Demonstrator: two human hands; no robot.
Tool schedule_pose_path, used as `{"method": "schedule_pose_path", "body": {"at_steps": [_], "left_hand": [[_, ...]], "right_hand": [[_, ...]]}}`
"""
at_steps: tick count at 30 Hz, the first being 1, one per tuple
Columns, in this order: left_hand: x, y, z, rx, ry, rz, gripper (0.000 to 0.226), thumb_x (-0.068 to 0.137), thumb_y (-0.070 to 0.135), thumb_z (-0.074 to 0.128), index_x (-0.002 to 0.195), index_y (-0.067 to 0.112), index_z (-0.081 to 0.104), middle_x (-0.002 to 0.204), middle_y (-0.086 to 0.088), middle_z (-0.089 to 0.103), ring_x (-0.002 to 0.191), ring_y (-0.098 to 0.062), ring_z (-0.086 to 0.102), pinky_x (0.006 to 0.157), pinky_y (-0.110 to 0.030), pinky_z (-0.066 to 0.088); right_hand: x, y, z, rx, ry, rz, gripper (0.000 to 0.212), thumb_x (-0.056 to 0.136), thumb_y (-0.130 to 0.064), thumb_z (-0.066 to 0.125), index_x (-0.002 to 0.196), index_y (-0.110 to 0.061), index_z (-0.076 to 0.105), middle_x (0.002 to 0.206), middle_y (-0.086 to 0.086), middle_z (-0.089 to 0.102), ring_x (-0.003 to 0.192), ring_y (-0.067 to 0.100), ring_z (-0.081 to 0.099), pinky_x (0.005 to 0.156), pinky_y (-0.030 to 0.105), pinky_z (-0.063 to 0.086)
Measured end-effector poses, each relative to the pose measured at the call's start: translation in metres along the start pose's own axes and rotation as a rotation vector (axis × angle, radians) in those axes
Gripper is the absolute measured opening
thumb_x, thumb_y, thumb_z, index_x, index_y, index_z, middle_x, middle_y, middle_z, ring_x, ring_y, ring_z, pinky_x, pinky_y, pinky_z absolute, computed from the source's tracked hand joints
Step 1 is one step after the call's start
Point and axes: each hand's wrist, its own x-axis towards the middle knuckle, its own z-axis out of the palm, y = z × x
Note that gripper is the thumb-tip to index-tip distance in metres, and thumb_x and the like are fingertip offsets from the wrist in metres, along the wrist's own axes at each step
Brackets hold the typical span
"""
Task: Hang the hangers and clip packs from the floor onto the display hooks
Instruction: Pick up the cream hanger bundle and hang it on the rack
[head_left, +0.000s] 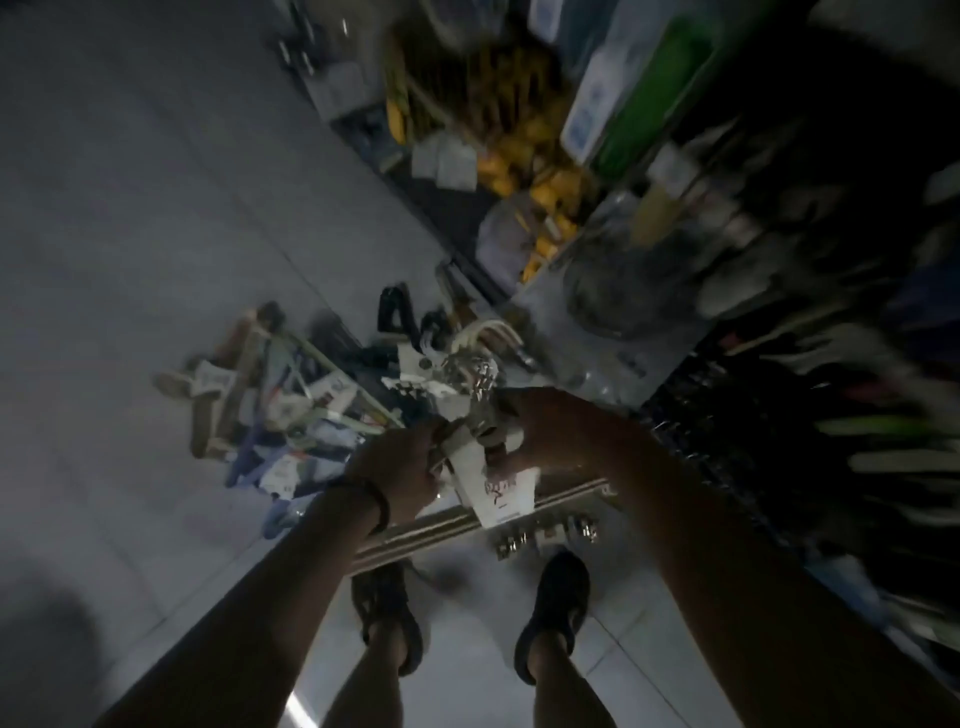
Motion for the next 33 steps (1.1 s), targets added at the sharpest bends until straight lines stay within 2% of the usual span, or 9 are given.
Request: {"method": "schedule_pose_path", "body": {"at_steps": [4, 7, 10, 13, 16, 19, 25, 29, 33], "left_hand": [[-0.077, 0.075, -0.098, 0.072, 0.063, 0.123, 0.068, 0.086, 0.021, 0.064, 0.149, 0.039, 0.046, 0.120, -0.008, 0.071, 0.105, -0.033, 0.069, 0.089, -0.046, 0.061], [-0.129, 0.124, -0.156, 0.116, 0.223, 0.187, 0.058, 0.087, 0.052, 0.059, 0.145, 0.051, 0.051, 0.148, -0.006, 0.060, 0.136, -0.034, 0.056, 0.113, -0.052, 0.046], [-0.188, 0.168, -0.201, 0.368, 0.757, 0.192, 0.082, 0.084, 0.066, 0.064, 0.156, 0.035, 0.043, 0.169, -0.011, 0.032, 0.157, -0.035, 0.024, 0.124, -0.052, 0.026], [-0.239, 0.204, -0.201, -0.158, 1.171, 0.226, 0.104, 0.075, 0.064, 0.080, 0.158, 0.020, 0.035, 0.170, -0.013, 0.022, 0.158, -0.035, 0.015, 0.125, -0.051, 0.022], [-0.251, 0.251, -0.178, -0.863, 0.933, 0.053, 0.128, 0.066, 0.065, 0.090, 0.164, 0.021, 0.020, 0.172, -0.005, 0.019, 0.157, -0.028, 0.023, 0.125, -0.044, 0.026], [-0.252, 0.295, -0.173, -1.282, 0.446, 0.245, 0.100, 0.064, 0.076, 0.083, 0.146, 0.027, 0.055, 0.150, -0.009, 0.059, 0.133, -0.030, 0.060, 0.110, -0.056, 0.051], [-0.251, 0.363, -0.192, -1.417, 0.212, 0.566, 0.064, 0.065, 0.034, 0.091, 0.114, -0.002, 0.073, 0.106, -0.023, 0.076, 0.097, -0.045, 0.074, 0.076, -0.046, 0.059], [-0.266, 0.401, -0.197, -1.232, 0.402, 0.722, 0.026, 0.067, 0.024, 0.081, 0.074, 0.004, 0.067, 0.072, -0.018, 0.066, 0.072, -0.049, 0.067, 0.063, -0.058, 0.056], [-0.300, 0.435, -0.197, -1.151, 0.310, 0.941, 0.020, 0.083, 0.004, 0.078, 0.095, -0.009, 0.068, 0.061, 0.011, 0.066, 0.058, -0.005, 0.064, 0.057, -0.022, 0.051]], "right_hand": [[-0.111, -0.048, -0.075, 0.236, 0.136, -0.064, 0.050, 0.063, -0.045, 0.099, 0.105, -0.032, 0.073, 0.103, -0.015, 0.077, 0.098, 0.002, 0.071, 0.095, 0.034, 0.057], [-0.186, -0.066, -0.101, 0.361, 0.360, -0.067, 0.077, 0.052, -0.079, 0.088, 0.113, -0.033, 0.073, 0.108, -0.016, 0.077, 0.104, 0.006, 0.071, 0.099, 0.042, 0.056], [-0.260, -0.074, -0.109, 0.578, 0.621, -0.064, 0.064, 0.057, -0.072, 0.089, 0.104, -0.031, 0.075, 0.100, -0.014, 0.078, 0.098, 0.007, 0.073, 0.093, 0.044, 0.058], [-0.326, -0.086, -0.109, 0.921, 0.811, -0.100, 0.032, 0.070, -0.040, 0.095, 0.097, -0.029, 0.081, 0.099, -0.004, 0.081, 0.095, 0.018, 0.077, 0.089, 0.057, 0.061], [-0.367, -0.087, -0.112, 1.205, 0.838, -0.199, 0.023, 0.083, -0.023, 0.088, 0.105, -0.026, 0.083, 0.110, 0.006, 0.080, 0.104, 0.030, 0.076, 0.094, 0.062, 0.058], [-0.396, -0.086, -0.118, 1.345, 0.837, -0.266, 0.047, 0.080, -0.032, 0.087, 0.122, -0.014, 0.076, 0.120, 0.013, 0.077, 0.111, 0.037, 0.073, 0.096, 0.062, 0.056], [-0.450, -0.100, -0.130, 1.222, 1.098, -0.281, 0.045, 0.090, -0.045, 0.078, 0.121, -0.013, 0.075, 0.117, 0.011, 0.078, 0.114, 0.033, 0.072, 0.100, 0.050, 0.056], [-0.505, -0.118, -0.124, 0.555, 1.317, 0.297, 0.065, 0.090, -0.082, 0.047, 0.097, -0.024, 0.075, 0.088, -0.001, 0.076, 0.085, 0.018, 0.072, 0.082, 0.038, 0.057], [-0.562, -0.147, -0.118, 0.114, 1.521, 0.811, 0.067, 0.085, -0.086, 0.041, 0.095, -0.024, 0.065, 0.084, -0.003, 0.070, 0.076, 0.024, 0.069, 0.063, 0.034, 0.055]]}}
